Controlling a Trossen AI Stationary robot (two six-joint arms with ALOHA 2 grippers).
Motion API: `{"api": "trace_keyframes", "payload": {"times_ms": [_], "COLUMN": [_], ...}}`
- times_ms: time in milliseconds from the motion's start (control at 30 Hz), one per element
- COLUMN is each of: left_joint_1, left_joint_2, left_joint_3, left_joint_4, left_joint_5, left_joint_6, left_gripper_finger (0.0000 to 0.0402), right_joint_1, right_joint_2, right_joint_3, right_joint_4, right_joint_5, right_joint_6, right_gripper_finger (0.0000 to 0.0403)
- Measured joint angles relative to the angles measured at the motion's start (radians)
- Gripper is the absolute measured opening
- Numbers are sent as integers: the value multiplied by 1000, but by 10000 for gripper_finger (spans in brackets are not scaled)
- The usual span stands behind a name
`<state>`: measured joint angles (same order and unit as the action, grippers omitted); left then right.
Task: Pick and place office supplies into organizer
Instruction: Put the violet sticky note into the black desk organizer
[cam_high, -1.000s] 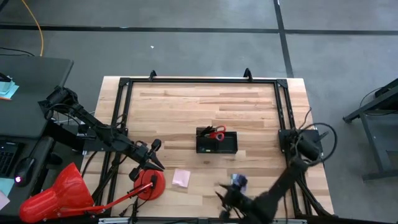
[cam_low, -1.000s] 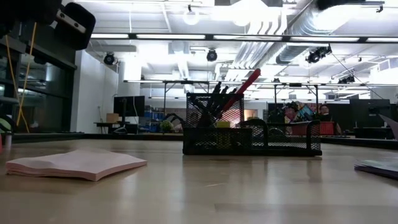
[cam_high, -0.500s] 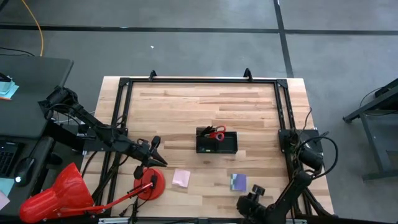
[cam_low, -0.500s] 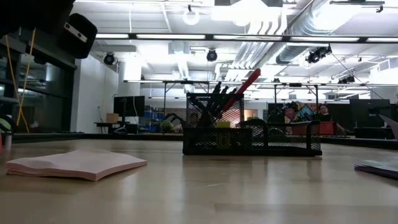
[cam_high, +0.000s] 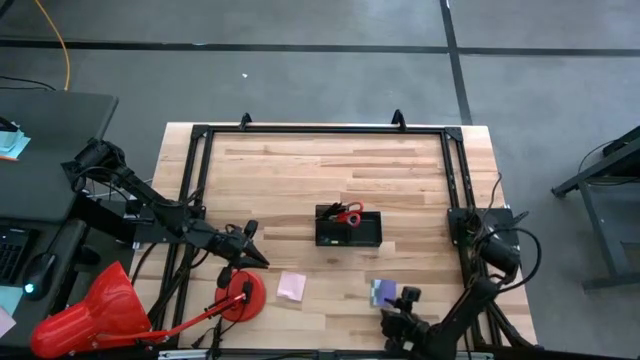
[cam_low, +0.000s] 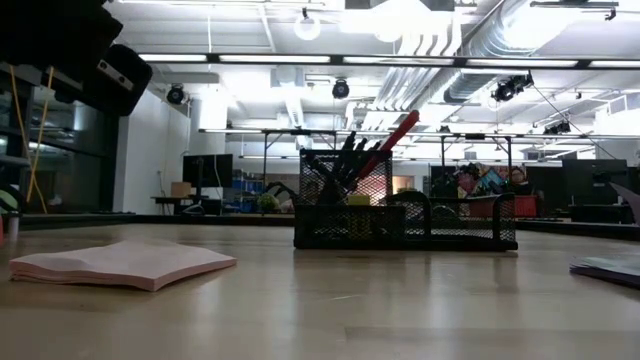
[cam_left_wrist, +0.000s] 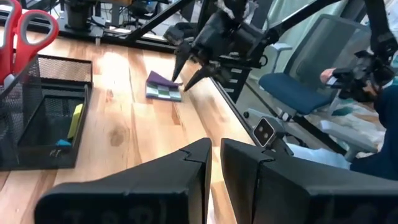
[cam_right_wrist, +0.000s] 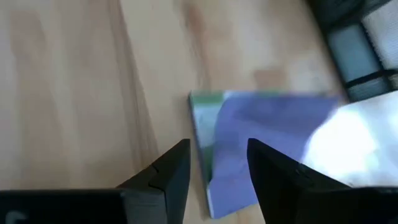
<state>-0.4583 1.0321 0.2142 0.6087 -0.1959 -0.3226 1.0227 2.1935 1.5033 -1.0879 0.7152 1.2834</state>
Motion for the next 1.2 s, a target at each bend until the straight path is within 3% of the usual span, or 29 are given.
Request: {"api": "trace_keyframes", "payload": {"times_ms": [200, 433, 567, 767, 1000, 1200], "left_joint_1": [0, 0, 0, 0, 0, 0], "left_joint_2": [0, 0, 0, 0, 0, 0], "left_joint_3": [0, 0, 0, 0, 0, 0], "left_joint_4": [1, 1, 24, 31, 29, 26], "left_joint_5": [0, -5, -33, -36, -36, -35], "left_joint_6": [1, 0, -7, -58, -123, -132], "left_gripper_finger": [28, 28, 28, 28, 28, 28], "right_joint_1": [-5, 1, -4, -34, -16, -10], "right_joint_2": [-7, -4, -6, -24, -10, -2], "right_joint_3": [-105, -111, -110, -182, -168, -146], "right_joint_4": [68, 62, 71, 254, 323, 318], "right_joint_5": [25, 40, -21, -85, -17, 62], "right_joint_6": [67, 64, 63, 50, 86, 144], "right_gripper_finger": [176, 185, 175, 134, 14, 3]}}
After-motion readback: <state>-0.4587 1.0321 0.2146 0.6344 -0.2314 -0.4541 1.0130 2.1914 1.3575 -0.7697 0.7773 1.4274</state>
